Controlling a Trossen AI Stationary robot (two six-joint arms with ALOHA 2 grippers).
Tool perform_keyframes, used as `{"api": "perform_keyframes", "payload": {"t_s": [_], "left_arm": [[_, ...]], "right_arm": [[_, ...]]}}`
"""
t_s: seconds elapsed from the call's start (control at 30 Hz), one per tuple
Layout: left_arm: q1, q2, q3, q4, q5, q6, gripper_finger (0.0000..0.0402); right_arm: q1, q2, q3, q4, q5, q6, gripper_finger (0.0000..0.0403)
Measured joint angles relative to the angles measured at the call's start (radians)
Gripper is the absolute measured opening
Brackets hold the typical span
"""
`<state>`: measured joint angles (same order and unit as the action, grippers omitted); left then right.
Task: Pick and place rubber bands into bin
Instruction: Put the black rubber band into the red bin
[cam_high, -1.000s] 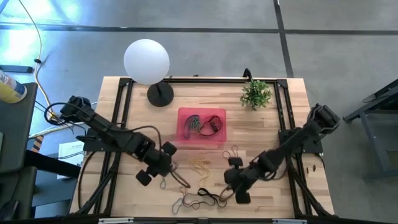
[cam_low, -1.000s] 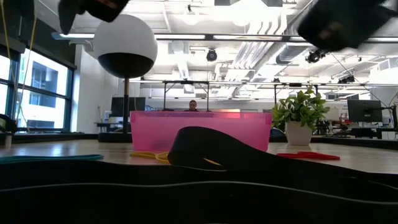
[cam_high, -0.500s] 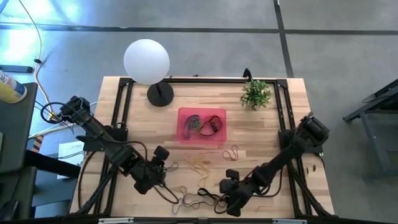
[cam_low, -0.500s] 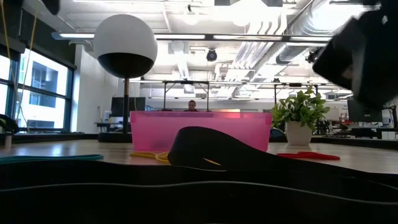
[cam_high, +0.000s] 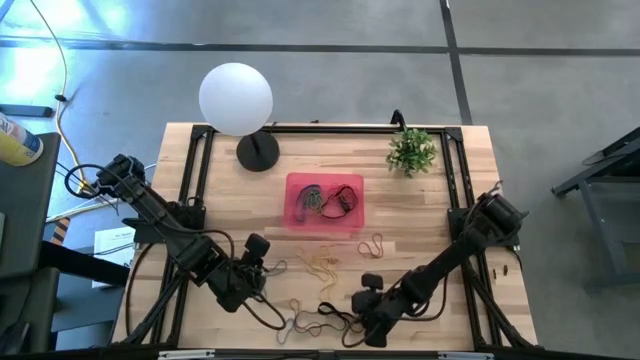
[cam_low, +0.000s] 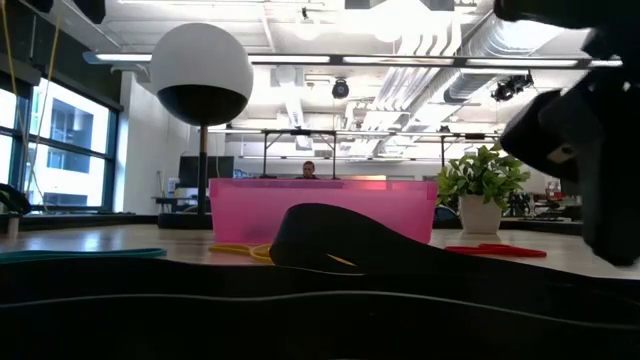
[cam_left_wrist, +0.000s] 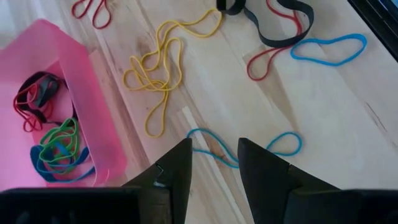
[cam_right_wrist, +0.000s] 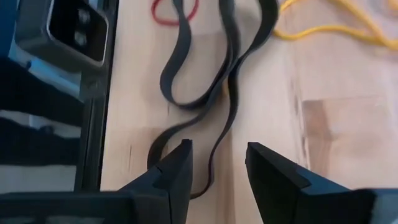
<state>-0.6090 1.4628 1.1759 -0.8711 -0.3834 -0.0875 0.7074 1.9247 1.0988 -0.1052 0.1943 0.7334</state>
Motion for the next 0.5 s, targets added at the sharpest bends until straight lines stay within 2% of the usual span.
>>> {"api": "perform_keyframes", "payload": {"t_s": [0.5], "left_arm": [[0.000, 0.000, 0.000, -0.023, -0.063, 0.001, 0.0117]], "right_arm": [[0.000, 0.013, 0.000, -0.065, -0.043, -0.019, 0.0139]]}}
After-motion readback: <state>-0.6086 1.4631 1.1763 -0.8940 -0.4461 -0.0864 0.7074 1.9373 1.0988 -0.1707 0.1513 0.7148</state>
